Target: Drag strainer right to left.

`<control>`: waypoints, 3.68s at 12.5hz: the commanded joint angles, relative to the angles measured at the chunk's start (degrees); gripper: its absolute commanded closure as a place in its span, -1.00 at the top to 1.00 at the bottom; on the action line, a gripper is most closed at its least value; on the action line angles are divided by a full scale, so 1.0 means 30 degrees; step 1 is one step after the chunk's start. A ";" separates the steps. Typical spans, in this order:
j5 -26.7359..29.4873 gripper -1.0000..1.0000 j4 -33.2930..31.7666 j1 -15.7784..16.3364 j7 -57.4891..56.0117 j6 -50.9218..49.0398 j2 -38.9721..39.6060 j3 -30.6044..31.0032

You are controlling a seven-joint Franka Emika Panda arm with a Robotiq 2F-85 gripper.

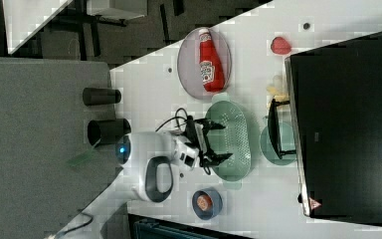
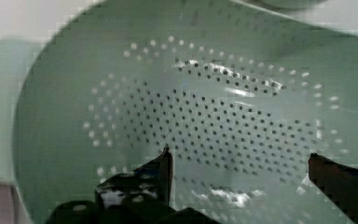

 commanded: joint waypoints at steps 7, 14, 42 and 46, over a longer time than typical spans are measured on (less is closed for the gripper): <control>0.0093 1.00 0.0234 0.0022 0.3578 0.3003 0.2420 0.1170; 0.0254 1.00 0.0339 0.0483 0.6483 0.2959 0.2426 0.3014; 0.1046 1.00 0.7746 0.7759 1.6788 0.0322 0.6945 0.5088; 0.1069 1.00 0.9097 0.8664 1.7523 0.0245 0.7790 0.5085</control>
